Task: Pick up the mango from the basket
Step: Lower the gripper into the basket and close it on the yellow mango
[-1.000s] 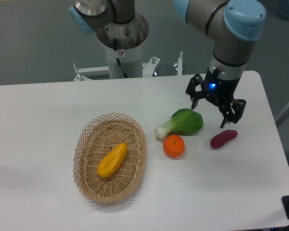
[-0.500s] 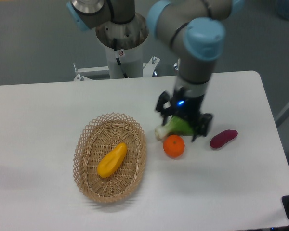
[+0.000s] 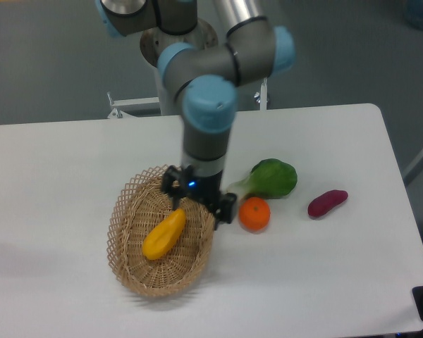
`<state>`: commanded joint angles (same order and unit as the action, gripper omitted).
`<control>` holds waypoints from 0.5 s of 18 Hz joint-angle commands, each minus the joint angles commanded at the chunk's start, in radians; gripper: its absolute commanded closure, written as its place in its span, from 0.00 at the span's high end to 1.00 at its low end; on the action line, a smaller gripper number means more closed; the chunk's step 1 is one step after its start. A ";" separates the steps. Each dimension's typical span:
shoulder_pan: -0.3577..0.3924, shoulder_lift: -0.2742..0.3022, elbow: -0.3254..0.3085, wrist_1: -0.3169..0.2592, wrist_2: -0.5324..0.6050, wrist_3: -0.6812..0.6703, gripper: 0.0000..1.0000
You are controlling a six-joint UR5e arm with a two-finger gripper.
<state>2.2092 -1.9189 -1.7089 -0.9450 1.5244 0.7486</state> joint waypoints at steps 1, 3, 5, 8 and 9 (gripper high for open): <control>-0.020 -0.006 0.000 0.006 0.017 -0.002 1.00; -0.034 -0.026 -0.003 0.025 0.020 -0.003 1.00; -0.049 -0.048 -0.003 0.051 0.025 -0.003 1.00; -0.063 -0.074 -0.026 0.097 0.030 -0.003 1.00; -0.065 -0.083 -0.034 0.115 0.031 -0.008 1.00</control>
<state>2.1445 -2.0018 -1.7425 -0.8301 1.5554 0.7410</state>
